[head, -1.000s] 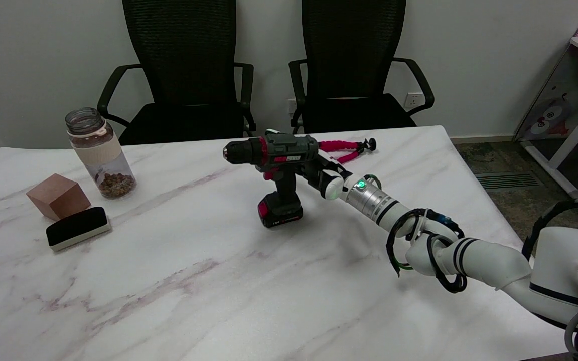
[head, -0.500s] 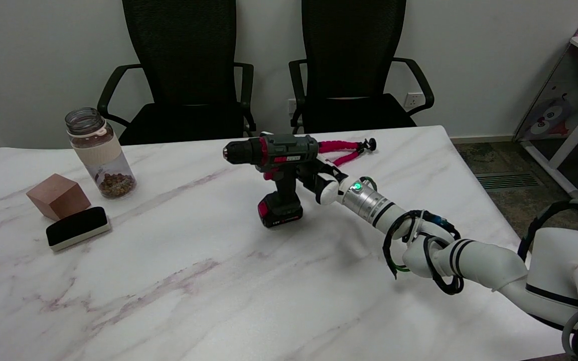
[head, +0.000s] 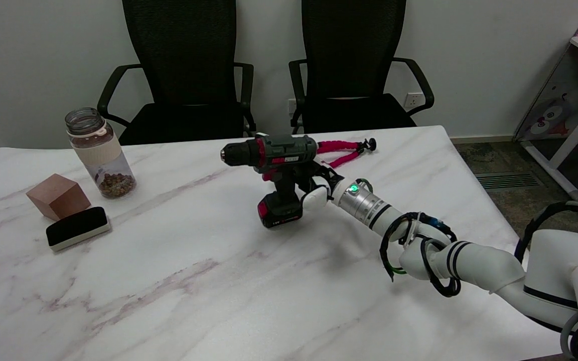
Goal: Pick up the power screwdriver.
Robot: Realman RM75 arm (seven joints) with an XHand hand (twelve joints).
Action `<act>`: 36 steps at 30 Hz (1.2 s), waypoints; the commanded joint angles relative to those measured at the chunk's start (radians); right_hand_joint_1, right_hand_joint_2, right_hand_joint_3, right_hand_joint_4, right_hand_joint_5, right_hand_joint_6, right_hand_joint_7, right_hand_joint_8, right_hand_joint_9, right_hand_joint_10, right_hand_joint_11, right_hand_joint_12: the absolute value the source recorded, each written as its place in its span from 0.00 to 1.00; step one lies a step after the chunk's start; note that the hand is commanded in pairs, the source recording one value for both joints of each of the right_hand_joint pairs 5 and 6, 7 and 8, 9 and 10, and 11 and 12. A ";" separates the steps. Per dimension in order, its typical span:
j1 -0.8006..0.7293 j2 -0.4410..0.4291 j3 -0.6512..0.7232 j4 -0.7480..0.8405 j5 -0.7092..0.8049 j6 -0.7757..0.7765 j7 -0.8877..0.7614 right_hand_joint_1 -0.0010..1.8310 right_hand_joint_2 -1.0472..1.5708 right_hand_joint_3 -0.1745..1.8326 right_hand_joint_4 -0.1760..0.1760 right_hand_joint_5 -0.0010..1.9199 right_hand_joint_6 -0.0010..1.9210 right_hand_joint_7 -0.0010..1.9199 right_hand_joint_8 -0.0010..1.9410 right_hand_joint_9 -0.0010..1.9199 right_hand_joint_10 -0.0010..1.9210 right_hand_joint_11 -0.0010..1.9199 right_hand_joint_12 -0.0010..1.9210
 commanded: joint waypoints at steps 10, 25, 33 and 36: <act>-0.018 -0.005 0.008 0.001 0.005 0.002 0.013 0.63 0.09 0.64 1.00 0.05 0.05 0.05 0.05 0.15 0.15 0.19 0.19; -0.017 -0.005 0.011 0.008 0.008 -0.027 0.025 0.64 0.13 0.81 1.00 0.09 0.09 0.09 0.09 0.34 0.34 0.38 0.38; -0.012 -0.006 0.012 0.009 0.008 -0.044 0.035 0.64 0.15 0.89 1.00 0.15 0.15 0.15 0.15 0.47 0.47 0.47 0.47; -0.010 -0.007 0.012 0.010 0.008 -0.052 0.035 0.63 0.18 0.90 1.00 0.19 0.19 0.19 0.19 0.55 0.55 0.53 0.53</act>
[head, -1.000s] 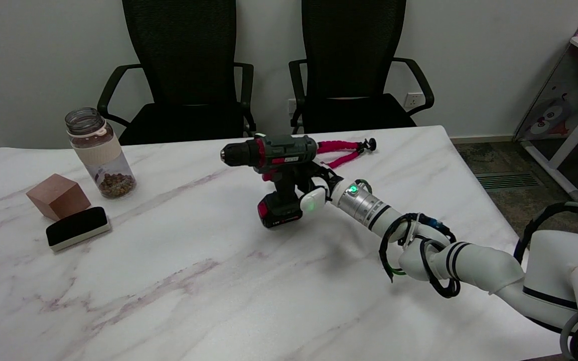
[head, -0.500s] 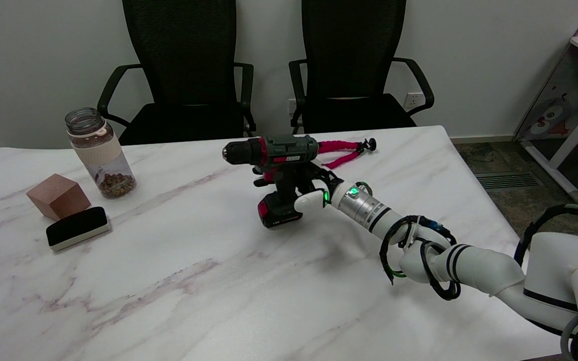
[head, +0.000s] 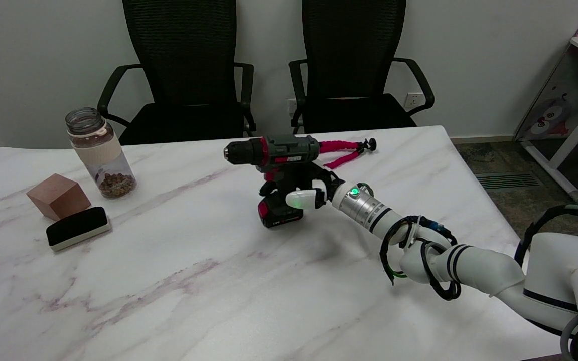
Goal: Pick up the power screwdriver.
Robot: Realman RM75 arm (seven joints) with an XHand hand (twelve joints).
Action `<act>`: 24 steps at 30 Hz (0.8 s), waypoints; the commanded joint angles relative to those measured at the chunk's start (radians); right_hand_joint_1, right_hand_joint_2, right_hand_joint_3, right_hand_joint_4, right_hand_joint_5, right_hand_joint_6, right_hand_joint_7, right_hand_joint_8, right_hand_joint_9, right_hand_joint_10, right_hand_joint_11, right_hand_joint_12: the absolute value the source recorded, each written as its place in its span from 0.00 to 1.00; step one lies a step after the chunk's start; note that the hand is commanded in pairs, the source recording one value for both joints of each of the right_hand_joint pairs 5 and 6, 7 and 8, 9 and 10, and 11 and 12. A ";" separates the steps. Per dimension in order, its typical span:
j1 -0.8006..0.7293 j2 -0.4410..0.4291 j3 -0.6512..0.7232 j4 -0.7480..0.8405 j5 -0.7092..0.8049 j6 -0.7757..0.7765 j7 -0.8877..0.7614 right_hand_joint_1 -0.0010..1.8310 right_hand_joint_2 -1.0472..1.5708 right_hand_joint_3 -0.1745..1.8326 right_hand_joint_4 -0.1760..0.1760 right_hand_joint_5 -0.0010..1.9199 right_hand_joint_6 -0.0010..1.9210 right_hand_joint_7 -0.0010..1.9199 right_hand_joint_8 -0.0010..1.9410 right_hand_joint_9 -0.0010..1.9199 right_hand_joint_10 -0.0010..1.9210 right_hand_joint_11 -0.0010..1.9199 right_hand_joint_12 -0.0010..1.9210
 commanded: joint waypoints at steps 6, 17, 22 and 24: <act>0.006 -0.003 0.013 0.004 0.001 -0.053 0.011 0.61 0.23 0.79 1.00 0.21 0.21 0.21 0.21 0.68 0.68 0.71 0.71; 0.008 -0.003 0.030 0.004 0.001 -0.063 0.007 0.60 0.27 0.72 1.00 0.23 0.23 0.23 0.23 0.75 0.75 0.80 0.80; 0.012 -0.003 0.031 0.006 0.001 -0.064 0.004 0.59 0.26 0.76 1.00 0.23 0.23 0.23 0.23 0.74 0.74 0.79 0.79; 0.014 -0.003 0.031 0.010 0.001 -0.064 0.003 0.60 0.23 0.85 1.00 0.23 0.23 0.23 0.23 0.69 0.69 0.73 0.73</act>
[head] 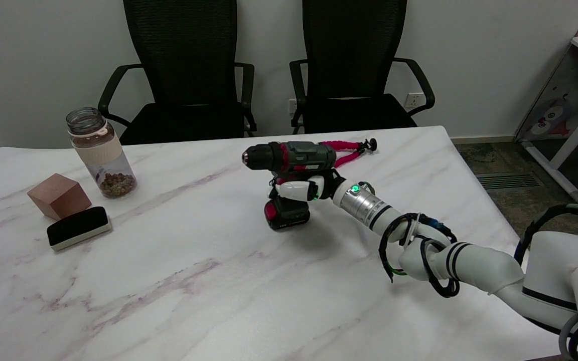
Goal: Pick up the power screwdriver.
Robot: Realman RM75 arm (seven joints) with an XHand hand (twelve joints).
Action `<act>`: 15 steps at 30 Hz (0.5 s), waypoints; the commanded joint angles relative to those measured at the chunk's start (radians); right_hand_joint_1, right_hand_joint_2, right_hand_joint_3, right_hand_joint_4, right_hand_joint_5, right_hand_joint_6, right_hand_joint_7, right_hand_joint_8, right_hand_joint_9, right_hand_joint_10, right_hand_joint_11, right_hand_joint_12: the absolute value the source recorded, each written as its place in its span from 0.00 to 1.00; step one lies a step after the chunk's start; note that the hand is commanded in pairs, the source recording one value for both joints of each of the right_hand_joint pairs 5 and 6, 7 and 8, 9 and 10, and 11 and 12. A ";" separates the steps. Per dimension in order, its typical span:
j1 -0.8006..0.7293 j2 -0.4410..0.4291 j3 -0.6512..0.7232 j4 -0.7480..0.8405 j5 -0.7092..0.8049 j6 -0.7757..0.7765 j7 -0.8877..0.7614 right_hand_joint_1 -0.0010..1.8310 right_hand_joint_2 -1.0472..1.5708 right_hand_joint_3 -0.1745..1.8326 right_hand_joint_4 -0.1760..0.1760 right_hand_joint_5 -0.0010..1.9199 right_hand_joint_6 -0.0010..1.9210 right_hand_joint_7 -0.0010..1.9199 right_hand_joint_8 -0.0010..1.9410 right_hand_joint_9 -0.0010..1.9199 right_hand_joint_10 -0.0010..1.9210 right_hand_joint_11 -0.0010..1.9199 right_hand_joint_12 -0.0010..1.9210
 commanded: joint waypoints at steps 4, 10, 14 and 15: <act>0.011 -0.001 0.011 0.014 0.000 -0.018 -0.007 0.61 0.16 0.84 1.00 0.11 0.11 0.11 0.11 0.34 0.34 0.47 0.47; 0.008 -0.001 0.011 0.022 0.000 -0.003 -0.007 0.57 0.15 0.63 1.00 0.06 0.06 0.06 0.06 0.15 0.15 0.26 0.26; 0.003 0.003 0.011 0.023 0.000 0.013 -0.004 0.56 0.14 0.59 1.00 0.06 0.06 0.06 0.06 0.13 0.13 0.24 0.24; 0.002 0.004 0.011 0.023 0.000 0.020 0.000 0.55 0.14 0.58 1.00 0.06 0.06 0.06 0.06 0.13 0.13 0.23 0.23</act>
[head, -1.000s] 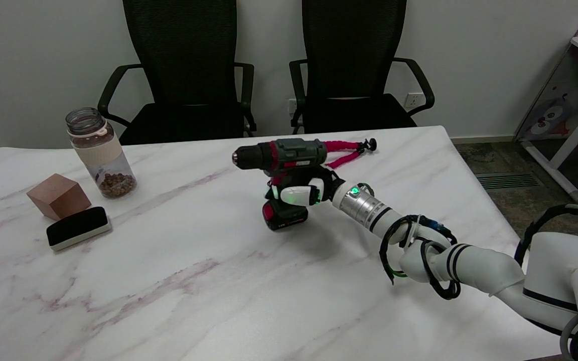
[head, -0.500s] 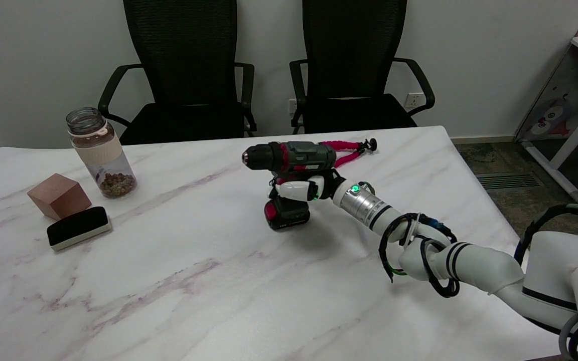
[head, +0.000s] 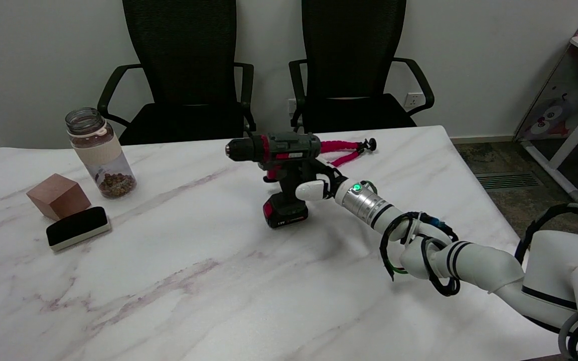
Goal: Pick up the power screwdriver.
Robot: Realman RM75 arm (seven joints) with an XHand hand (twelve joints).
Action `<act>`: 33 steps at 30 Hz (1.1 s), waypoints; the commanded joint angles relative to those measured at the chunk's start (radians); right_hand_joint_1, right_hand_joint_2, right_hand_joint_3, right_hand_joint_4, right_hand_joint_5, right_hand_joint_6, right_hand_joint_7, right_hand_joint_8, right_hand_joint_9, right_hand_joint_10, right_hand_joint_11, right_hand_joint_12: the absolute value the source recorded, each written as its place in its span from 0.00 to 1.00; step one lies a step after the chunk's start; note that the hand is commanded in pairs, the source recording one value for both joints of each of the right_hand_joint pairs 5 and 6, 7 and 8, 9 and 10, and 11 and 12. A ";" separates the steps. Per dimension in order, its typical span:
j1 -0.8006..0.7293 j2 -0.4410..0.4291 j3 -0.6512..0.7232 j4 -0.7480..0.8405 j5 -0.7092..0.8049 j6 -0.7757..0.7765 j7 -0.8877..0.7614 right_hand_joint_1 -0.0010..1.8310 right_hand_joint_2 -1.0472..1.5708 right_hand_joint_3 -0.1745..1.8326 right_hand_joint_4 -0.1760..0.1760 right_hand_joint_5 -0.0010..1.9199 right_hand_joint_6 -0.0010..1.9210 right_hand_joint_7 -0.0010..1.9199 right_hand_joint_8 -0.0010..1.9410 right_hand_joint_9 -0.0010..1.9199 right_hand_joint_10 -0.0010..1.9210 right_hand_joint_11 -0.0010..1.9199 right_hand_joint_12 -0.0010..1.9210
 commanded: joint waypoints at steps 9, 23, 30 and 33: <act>-0.033 0.042 0.044 -0.064 0.003 0.077 0.011 0.55 0.15 0.52 1.00 0.08 0.08 0.08 0.07 0.15 0.15 0.24 0.24; -0.095 0.062 0.072 -0.100 0.004 0.161 0.073 0.56 0.18 0.51 1.00 0.10 0.10 0.10 0.10 0.19 0.19 0.27 0.27; -0.125 0.063 0.072 -0.128 0.004 0.154 0.075 0.56 0.19 0.52 1.00 0.12 0.12 0.12 0.12 0.20 0.20 0.29 0.29; -0.131 0.058 0.070 -0.122 0.004 0.153 0.075 0.56 0.20 0.52 1.00 0.12 0.12 0.12 0.12 0.20 0.20 0.29 0.29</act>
